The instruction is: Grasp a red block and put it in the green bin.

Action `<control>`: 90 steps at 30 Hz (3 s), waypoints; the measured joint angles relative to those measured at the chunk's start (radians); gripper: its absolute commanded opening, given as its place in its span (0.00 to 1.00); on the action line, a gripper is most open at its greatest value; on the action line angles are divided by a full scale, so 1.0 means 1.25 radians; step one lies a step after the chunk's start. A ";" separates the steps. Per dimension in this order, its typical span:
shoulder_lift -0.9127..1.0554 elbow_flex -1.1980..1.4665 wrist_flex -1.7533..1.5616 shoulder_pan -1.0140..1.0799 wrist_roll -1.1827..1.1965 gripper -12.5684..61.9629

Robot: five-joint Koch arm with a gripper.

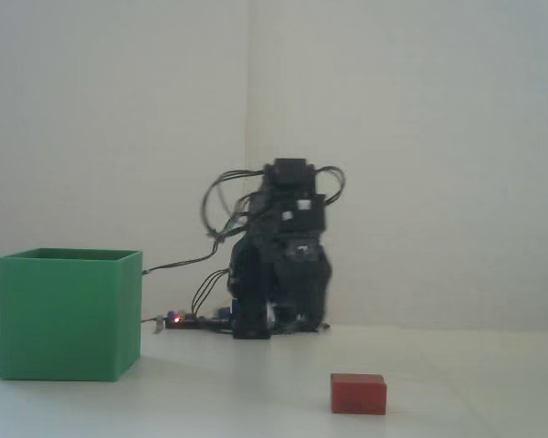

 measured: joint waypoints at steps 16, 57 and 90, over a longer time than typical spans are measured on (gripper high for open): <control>-0.110 -0.139 -0.082 -0.040 0.015 0.67; -0.182 -0.244 -0.015 -0.087 -0.009 0.68; -0.209 -0.244 -0.040 -0.048 0.006 0.68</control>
